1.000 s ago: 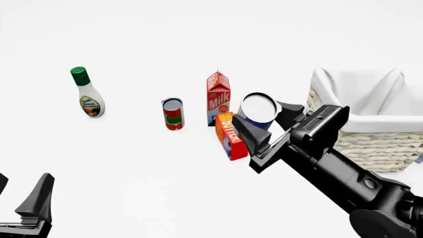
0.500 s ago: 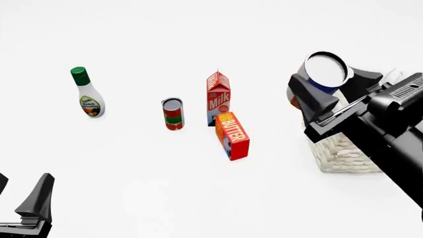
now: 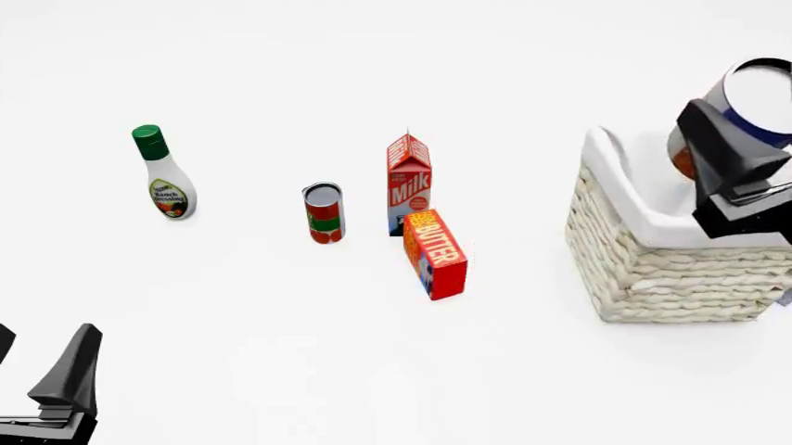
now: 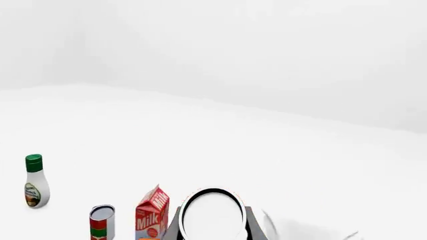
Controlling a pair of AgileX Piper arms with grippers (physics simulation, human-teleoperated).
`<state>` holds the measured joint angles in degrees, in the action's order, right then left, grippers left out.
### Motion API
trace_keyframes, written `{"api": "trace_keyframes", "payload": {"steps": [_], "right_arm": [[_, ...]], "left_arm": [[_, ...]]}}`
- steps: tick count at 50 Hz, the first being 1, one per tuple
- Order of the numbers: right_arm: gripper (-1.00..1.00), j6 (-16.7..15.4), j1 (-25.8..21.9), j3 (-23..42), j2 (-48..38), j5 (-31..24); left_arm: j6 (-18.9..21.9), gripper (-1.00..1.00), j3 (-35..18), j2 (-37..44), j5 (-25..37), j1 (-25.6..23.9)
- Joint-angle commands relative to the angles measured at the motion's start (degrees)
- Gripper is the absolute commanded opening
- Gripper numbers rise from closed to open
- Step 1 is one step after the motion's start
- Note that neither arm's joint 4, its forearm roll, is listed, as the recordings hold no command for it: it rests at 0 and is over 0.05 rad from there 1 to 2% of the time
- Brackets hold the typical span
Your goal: Pick the alphabet soup and place it in the basket.
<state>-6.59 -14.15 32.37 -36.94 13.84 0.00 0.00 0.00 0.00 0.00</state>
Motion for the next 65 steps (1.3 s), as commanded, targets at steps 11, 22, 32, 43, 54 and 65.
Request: {"api": "trace_keyframes", "payload": {"steps": [11,22,32,43,54,65], "right_arm": [[-1.00,1.6,14.2,4.0,3.0,-6.8],[-1.00,1.5,19.5,6.4,1.7,-7.9],[-1.00,0.5,21.8,8.3,-0.7,-8.7],[-1.00,-2.8,22.5,12.9,-6.2,-14.8],[-1.00,-5.4,23.0,15.5,-7.8,-18.9],[-1.00,-7.4,22.6,17.5,-10.8,-23.0]], "left_arm": [[0.0,1.00,0.0,0.0,0.0,0.0],[0.0,1.00,0.0,0.0,0.0,0.0],[0.0,1.00,0.0,0.0,0.0,0.0],[0.0,1.00,0.0,0.0,0.0,0.0],[0.0,1.00,0.0,0.0,0.0,0.0],[0.0,1.00,0.0,0.0,0.0,0.0]]}}
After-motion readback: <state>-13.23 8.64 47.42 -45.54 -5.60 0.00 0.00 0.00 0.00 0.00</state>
